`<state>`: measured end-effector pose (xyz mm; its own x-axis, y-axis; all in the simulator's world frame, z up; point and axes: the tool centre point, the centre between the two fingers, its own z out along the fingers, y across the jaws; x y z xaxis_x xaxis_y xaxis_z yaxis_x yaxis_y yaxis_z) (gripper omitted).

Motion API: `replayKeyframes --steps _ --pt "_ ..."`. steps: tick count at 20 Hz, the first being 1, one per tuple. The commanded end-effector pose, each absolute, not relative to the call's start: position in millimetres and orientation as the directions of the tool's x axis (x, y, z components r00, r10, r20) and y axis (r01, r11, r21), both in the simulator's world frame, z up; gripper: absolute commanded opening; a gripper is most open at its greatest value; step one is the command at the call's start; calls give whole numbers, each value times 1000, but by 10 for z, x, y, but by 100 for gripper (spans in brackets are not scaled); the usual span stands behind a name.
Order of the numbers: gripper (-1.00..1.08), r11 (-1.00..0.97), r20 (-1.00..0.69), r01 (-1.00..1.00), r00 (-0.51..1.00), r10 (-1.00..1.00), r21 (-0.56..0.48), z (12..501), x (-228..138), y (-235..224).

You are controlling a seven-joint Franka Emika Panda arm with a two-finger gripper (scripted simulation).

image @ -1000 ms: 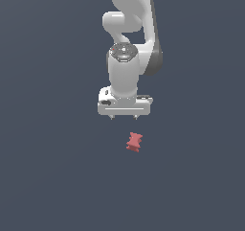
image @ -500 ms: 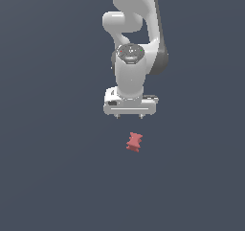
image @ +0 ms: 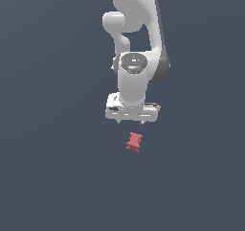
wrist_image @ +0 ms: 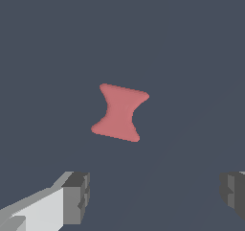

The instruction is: Pick up the object and move it to a goal position.

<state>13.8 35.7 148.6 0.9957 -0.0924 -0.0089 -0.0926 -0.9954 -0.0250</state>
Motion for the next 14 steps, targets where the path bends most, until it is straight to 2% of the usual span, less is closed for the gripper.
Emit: replayKeyframes --steps 1,14 --pt "100 -992 -9 -125 992 -125 -22 1401 210 390" --pt "100 -959 -1 -285 959 -285 -2 955 537 560"
